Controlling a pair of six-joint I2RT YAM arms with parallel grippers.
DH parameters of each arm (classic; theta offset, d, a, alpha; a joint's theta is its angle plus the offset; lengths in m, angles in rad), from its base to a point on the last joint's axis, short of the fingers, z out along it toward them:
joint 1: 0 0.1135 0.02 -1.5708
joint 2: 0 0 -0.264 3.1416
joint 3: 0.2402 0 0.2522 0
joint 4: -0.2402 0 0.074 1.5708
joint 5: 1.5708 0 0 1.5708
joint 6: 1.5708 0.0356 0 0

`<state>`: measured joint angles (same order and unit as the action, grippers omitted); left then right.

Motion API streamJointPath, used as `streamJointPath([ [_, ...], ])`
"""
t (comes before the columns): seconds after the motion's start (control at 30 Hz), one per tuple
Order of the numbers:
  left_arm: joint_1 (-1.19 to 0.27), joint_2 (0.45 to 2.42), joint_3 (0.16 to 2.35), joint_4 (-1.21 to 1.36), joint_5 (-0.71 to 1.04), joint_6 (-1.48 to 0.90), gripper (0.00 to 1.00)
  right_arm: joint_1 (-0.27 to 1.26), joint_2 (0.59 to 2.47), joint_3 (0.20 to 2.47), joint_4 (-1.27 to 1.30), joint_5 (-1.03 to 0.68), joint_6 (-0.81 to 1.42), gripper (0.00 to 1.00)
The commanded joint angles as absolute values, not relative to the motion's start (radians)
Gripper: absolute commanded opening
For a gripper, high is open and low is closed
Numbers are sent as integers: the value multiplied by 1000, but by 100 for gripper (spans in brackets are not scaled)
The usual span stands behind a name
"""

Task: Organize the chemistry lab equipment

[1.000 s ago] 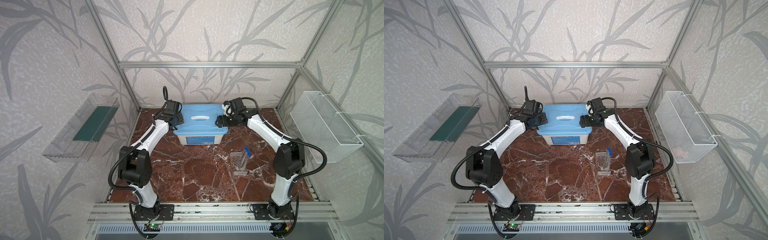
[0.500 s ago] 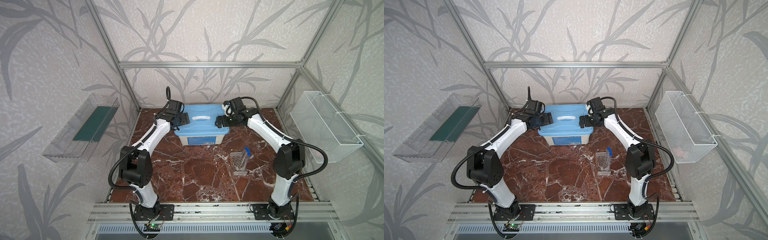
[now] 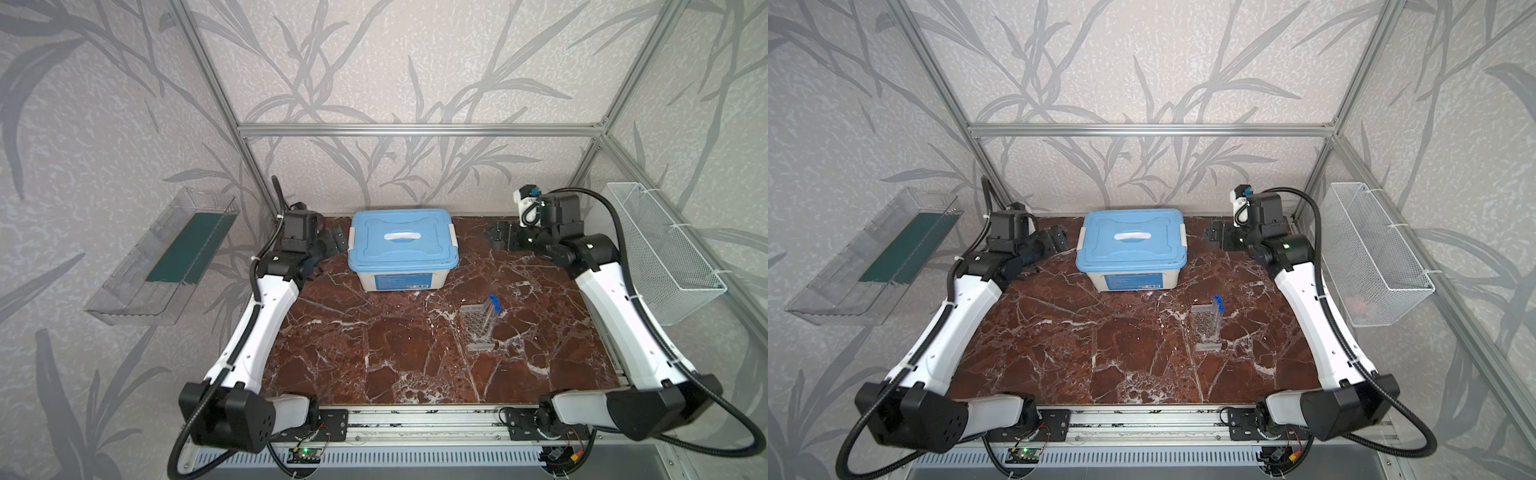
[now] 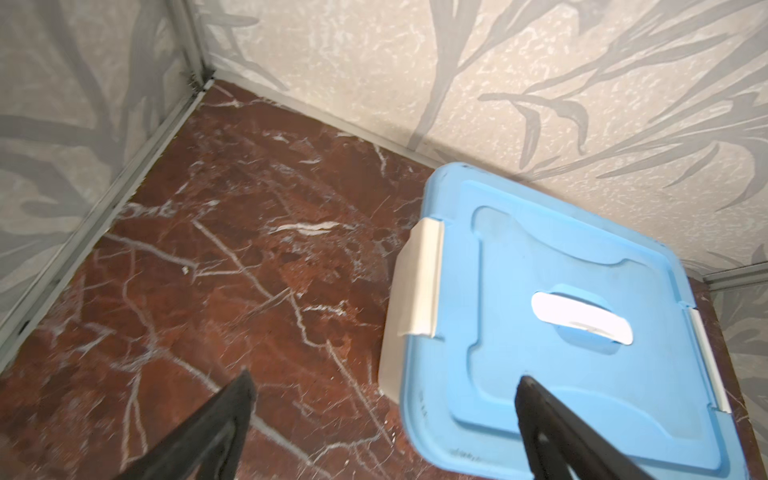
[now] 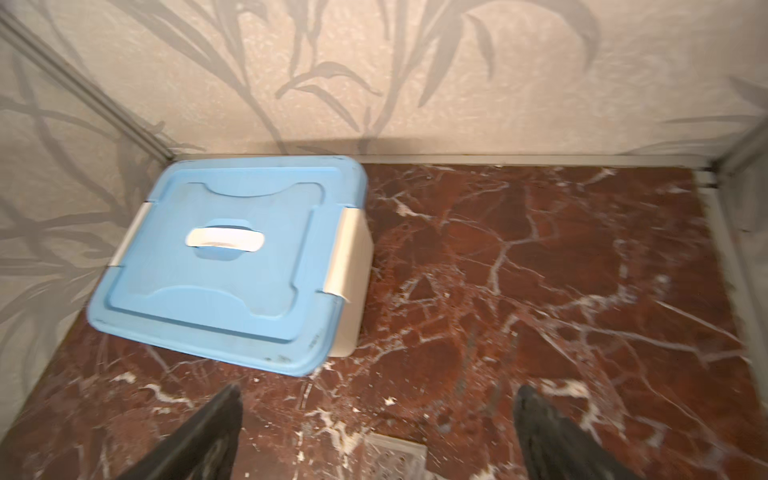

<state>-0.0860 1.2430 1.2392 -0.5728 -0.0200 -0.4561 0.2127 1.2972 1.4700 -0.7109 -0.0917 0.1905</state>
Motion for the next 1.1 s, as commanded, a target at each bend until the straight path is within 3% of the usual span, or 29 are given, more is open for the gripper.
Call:
streamJointPath([
  [0.0, -58, 1215, 1127, -606, -55, -460, 99, 175, 1214, 1296, -723, 8, 173, 99],
  [0.13, -58, 1169, 954, -522, -125, -477, 99, 85, 1151, 1070, -648, 19, 214, 99],
  [0.37, -59, 1122, 751, -349, -226, -563, 99, -46, 1195, 837, -429, -23, 255, 99],
  [0.6, -68, 1187, 621, -86, -564, -393, 99, -107, 1272, 725, -155, -100, 218, 99],
  [0.7, -66, 1229, 618, 17, -556, -308, 99, -107, 1330, 672, 19, -99, 191, 99],
  [0.83, -61, 1311, 518, 365, -467, -80, 99, -107, 1387, 624, 162, -103, 142, 99],
  [1.07, -4, 1492, 529, 585, -334, -93, 99, -104, 1412, 479, 547, -114, 117, 99],
])
